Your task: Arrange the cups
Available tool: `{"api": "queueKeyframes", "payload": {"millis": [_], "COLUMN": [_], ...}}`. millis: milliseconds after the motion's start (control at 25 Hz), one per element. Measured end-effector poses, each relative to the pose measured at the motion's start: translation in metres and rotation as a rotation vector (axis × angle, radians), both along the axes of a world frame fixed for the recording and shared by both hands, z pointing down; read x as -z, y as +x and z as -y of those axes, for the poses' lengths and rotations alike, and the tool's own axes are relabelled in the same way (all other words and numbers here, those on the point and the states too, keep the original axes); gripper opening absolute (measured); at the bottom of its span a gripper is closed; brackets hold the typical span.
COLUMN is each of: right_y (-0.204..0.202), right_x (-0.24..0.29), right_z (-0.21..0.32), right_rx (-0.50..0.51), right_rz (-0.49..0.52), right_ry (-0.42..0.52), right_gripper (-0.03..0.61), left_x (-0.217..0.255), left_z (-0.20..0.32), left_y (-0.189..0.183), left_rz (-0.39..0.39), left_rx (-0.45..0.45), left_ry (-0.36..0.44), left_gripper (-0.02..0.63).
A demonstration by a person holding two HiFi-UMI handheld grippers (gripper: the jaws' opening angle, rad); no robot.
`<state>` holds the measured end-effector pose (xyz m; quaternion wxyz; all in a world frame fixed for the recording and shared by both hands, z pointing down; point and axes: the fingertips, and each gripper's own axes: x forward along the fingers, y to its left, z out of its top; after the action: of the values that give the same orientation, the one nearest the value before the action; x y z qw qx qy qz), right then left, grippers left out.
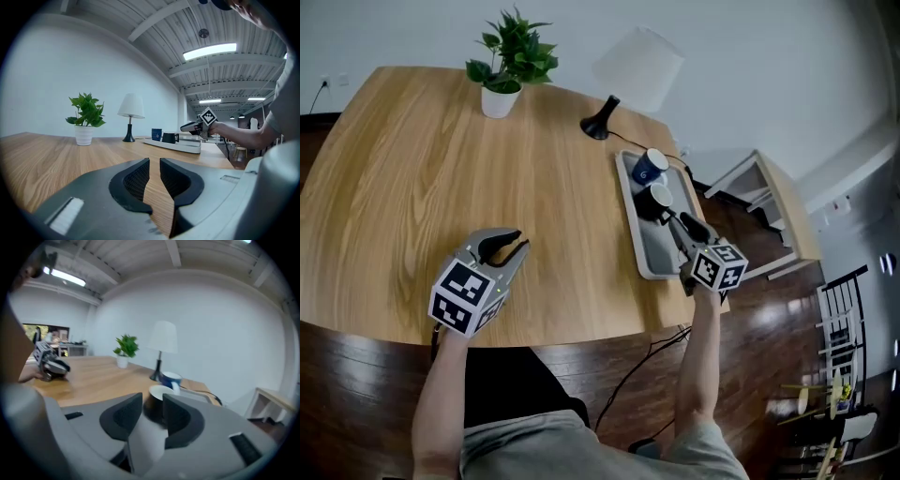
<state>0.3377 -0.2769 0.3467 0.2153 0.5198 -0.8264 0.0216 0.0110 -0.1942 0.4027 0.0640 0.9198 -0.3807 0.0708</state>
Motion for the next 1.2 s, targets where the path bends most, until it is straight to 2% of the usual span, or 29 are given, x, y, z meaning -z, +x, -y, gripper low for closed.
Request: {"api": "queueKeyframes", "payload": {"millis": [80,200,280,400,600,760,1200], "right_y": [-0.071,-0.17,-0.219,-0.264,-0.29,-0.293,-0.297], "right_x": [0.015,-0.002,-0.023,-0.044,-0.05,-0.051,-0.056], "right_z": [-0.023,-0.053,-0.068,-0.073,-0.068,-0.065,-0.065], "right_rx": [0.186,0.414,0.506,0.55,0.514,0.485,0.497], "right_rz": [0.1,0.202,0.22,0.234,0.301,0.307,0.305], "right_ry": [0.067,0.069,0.055,0.043,0.015,0.002,-0.023], "right_gripper": [0.127,0.126,0.126,0.126,0.126,0.126,0.126], "left_x": [-0.001,-0.004,-0.005,-0.006,-0.004,-0.002,-0.003], "left_z": [0.002,0.003,0.002,0.002,0.0,-0.001,-0.001], "left_y": [0.0,0.001,0.003,0.004,0.003,0.0,-0.002], "left_rz": [-0.003,-0.005,-0.005,-0.007,-0.007,-0.007,-0.005], "left_rx": [0.003,0.004,0.002,-0.001,-0.003,-0.001,-0.001], "left_ry": [0.003,0.001,-0.001,-0.003,-0.007,-0.003,-0.008], "left_gripper": [0.08,0.08,0.08,0.08,0.08,0.08,0.08]}}
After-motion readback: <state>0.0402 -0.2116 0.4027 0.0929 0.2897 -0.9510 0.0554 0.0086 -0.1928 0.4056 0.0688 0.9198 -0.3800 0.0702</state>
